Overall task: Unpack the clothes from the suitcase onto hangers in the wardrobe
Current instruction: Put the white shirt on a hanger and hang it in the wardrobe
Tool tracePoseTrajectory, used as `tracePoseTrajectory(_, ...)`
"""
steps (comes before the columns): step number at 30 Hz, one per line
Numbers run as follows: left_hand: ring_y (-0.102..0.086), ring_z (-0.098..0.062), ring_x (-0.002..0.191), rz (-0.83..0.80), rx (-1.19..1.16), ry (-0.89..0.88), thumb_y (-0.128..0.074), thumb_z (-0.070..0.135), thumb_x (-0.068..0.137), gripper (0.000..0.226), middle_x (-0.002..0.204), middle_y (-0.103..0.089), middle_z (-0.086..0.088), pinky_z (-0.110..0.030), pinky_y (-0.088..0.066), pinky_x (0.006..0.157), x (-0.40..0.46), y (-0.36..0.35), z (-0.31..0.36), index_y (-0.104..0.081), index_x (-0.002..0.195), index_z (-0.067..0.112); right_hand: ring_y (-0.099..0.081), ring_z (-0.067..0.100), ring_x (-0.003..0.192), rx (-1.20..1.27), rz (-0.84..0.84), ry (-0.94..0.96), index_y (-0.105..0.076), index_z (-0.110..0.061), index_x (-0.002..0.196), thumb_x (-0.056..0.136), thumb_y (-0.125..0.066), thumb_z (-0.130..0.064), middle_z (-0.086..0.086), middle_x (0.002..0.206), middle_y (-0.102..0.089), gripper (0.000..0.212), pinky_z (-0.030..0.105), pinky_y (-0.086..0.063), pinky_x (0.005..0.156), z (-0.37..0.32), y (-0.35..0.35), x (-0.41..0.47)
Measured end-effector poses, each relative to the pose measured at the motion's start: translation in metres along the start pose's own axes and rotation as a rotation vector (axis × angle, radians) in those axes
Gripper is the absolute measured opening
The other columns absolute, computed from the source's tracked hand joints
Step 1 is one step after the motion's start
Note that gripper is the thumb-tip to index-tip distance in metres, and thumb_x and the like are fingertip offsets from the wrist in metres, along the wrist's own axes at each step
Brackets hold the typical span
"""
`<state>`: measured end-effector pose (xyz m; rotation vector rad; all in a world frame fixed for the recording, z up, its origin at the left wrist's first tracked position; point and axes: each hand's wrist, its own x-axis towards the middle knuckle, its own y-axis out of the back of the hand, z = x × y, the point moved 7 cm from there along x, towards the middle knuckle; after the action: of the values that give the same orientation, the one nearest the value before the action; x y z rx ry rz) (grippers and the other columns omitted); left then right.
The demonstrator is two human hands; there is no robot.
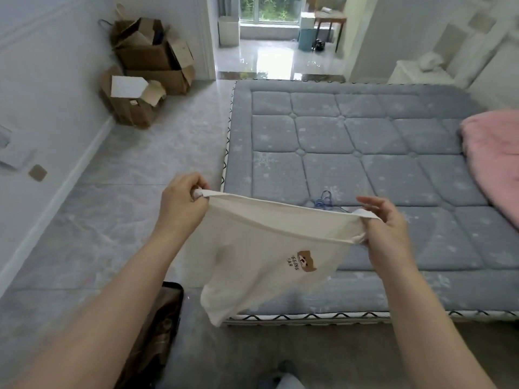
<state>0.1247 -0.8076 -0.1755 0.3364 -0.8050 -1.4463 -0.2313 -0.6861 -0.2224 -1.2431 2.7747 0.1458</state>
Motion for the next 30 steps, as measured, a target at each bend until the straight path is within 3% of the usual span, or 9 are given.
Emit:
tracePoseTrajectory(8, -0.048, -0.018, 0.076, 0.043, 0.002, 0.092, -0.062, 0.000, 0.074, 0.014, 0.084, -0.047, -0.003, -0.021, -0.030, 0.064, 0.020, -0.103, 0.049, -0.068, 0.079, 0.012, -0.058, 0.012, 0.072, -0.013, 0.096, -0.015, -0.070, -0.025, 0.086, 0.085, -0.056, 0.005, -0.003, 0.086, -0.065, 0.033, 0.027, -0.047, 0.059, 0.008, 0.092, 0.064)
tracePoseTrajectory(10, -0.049, -0.021, 0.073, -0.033, 0.006, 0.140, -0.064, 0.004, 0.075, 0.015, 0.075, -0.049, -0.003, -0.028, -0.034, 0.062, 0.022, -0.126, 0.045, -0.067, 0.078, 0.019, -0.061, 0.010, 0.073, -0.036, 0.107, -0.044, -0.070, -0.024, 0.086, 0.086, -0.056, 0.006, -0.004, 0.087, -0.068, 0.033, 0.024, -0.052, 0.056, 0.021, 0.102, 0.075)
tracePoseTrajectory(12, -0.056, -0.022, 0.069, -0.161, -0.104, 0.254, -0.061, 0.003, 0.079, 0.025, 0.071, -0.056, -0.003, -0.026, -0.050, 0.060, 0.021, -0.155, 0.033, -0.068, 0.080, 0.026, -0.064, 0.013, 0.074, -0.051, 0.115, -0.110, -0.070, -0.021, 0.085, 0.086, -0.056, 0.007, 0.002, 0.089, -0.069, 0.032, 0.020, -0.055, 0.056, 0.041, 0.107, 0.082)
tracePoseTrajectory(15, -0.063, -0.024, 0.074, -0.271, -0.295, 0.419, -0.052, -0.005, 0.086, 0.031, 0.079, -0.064, -0.008, -0.026, -0.060, 0.060, 0.017, -0.198, 0.015, -0.070, 0.086, 0.020, -0.065, 0.018, 0.079, -0.046, 0.145, -0.201, -0.071, -0.016, 0.085, 0.085, -0.057, 0.010, 0.010, 0.092, -0.070, 0.029, 0.018, -0.057, 0.057, 0.078, 0.109, 0.093)
tracePoseTrajectory(19, -0.062, -0.026, 0.087, -0.320, -0.476, 0.620, -0.043, -0.008, 0.090, 0.031, 0.096, -0.062, -0.014, -0.033, -0.057, 0.071, 0.023, -0.248, -0.008, -0.066, 0.096, 0.012, -0.064, 0.019, 0.080, -0.034, 0.183, -0.314, -0.069, -0.013, 0.081, 0.088, -0.057, 0.009, 0.009, 0.087, -0.067, 0.027, 0.023, -0.056, 0.064, 0.115, 0.102, 0.110)
tracePoseTrajectory(21, -0.061, -0.024, 0.087, -0.349, -0.531, 0.734, -0.042, -0.005, 0.093, 0.028, 0.096, -0.060, -0.010, -0.031, -0.057, 0.069, 0.028, -0.273, -0.018, -0.062, 0.100, 0.013, -0.064, 0.019, 0.081, -0.073, 0.206, -0.394, -0.069, -0.012, 0.082, 0.090, -0.056, 0.008, 0.011, 0.089, -0.068, 0.025, 0.029, -0.055, 0.071, 0.135, 0.099, 0.119)
tracePoseTrajectory(24, -0.059, -0.020, 0.079, -0.417, -0.579, 0.858, -0.045, 0.003, 0.096, 0.021, 0.093, -0.061, -0.009, -0.030, -0.053, 0.066, 0.035, -0.306, -0.023, -0.061, 0.101, 0.014, -0.063, 0.019, 0.078, -0.091, 0.177, -0.524, -0.071, -0.004, 0.090, 0.091, -0.054, 0.006, 0.015, 0.090, -0.068, 0.020, 0.027, -0.053, 0.069, 0.162, 0.092, 0.135)
tracePoseTrajectory(26, -0.057, -0.022, 0.078, -0.461, -0.508, 0.850, -0.046, 0.007, 0.096, 0.020, 0.095, -0.062, -0.011, -0.029, -0.047, 0.065, 0.044, -0.324, -0.023, -0.063, 0.103, 0.014, -0.061, 0.021, 0.081, -0.109, 0.139, -0.587, -0.071, 0.001, 0.099, 0.091, -0.054, 0.005, 0.016, 0.090, -0.066, 0.020, 0.024, -0.051, 0.069, 0.176, 0.087, 0.147)
tracePoseTrajectory(30, -0.053, -0.023, 0.079, -0.523, -0.387, 0.812, -0.051, 0.009, 0.094, 0.020, 0.094, -0.061, -0.011, -0.027, -0.037, 0.057, 0.056, -0.352, -0.014, -0.063, 0.109, 0.007, -0.060, 0.022, 0.090, -0.129, 0.079, -0.698, -0.068, -0.012, 0.098, 0.094, -0.051, -0.001, 0.008, 0.088, -0.064, 0.021, 0.034, -0.047, 0.085, 0.196, 0.084, 0.158)
